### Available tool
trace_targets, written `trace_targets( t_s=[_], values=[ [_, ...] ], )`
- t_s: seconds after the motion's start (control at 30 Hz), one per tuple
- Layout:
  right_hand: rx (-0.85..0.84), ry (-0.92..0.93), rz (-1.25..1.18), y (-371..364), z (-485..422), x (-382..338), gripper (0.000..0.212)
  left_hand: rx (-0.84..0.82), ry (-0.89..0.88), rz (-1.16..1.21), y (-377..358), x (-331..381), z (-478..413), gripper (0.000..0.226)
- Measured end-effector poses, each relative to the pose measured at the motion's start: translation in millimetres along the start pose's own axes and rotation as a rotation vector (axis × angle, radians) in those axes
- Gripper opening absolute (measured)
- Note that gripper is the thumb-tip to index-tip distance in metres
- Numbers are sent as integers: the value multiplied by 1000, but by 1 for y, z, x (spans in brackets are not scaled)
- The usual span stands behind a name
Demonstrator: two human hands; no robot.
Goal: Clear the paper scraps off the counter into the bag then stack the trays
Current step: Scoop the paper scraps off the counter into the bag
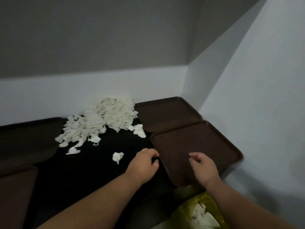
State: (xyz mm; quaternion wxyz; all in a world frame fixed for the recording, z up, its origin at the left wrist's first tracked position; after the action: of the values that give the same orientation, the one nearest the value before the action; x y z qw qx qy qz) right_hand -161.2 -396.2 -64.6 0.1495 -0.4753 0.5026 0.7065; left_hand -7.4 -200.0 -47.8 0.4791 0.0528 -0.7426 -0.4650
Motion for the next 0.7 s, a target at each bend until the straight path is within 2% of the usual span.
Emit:
trace_targets(
  t_s=[0.13, 0.33, 0.43, 0.57, 0.7],
  values=[
    [-149, 49, 56, -70, 17, -44, 29, 58, 99, -95, 55, -78, 15, 35],
    [-316, 180, 231, -157, 60, -90, 55, 83, 331, -249, 116, -204, 44, 74],
    [-361, 251, 303, -190, 70, -104, 74, 99, 418, -281, 132, -242, 50, 94],
    [-359, 295, 375, -219, 65, -118, 86, 15, 355, -340, 130, -245, 45, 106],
    [-332, 334, 418, -234, 34, -133, 87, -80, 155, -397, 107, -217, 21, 103]
  ],
)
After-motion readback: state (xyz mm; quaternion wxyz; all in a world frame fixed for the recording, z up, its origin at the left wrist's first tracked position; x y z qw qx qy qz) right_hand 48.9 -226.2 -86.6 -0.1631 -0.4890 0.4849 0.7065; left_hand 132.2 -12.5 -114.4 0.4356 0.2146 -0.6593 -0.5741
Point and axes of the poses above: each hand's wrist, its own z-axis away from the middle knuckle, its own y-axis out of the back of the hand, x = y × z, the point moved 6 cm from there along -z, towards the middle knuckle, and after that the axes turned 10 degrees about x, right-handed, at the moved point
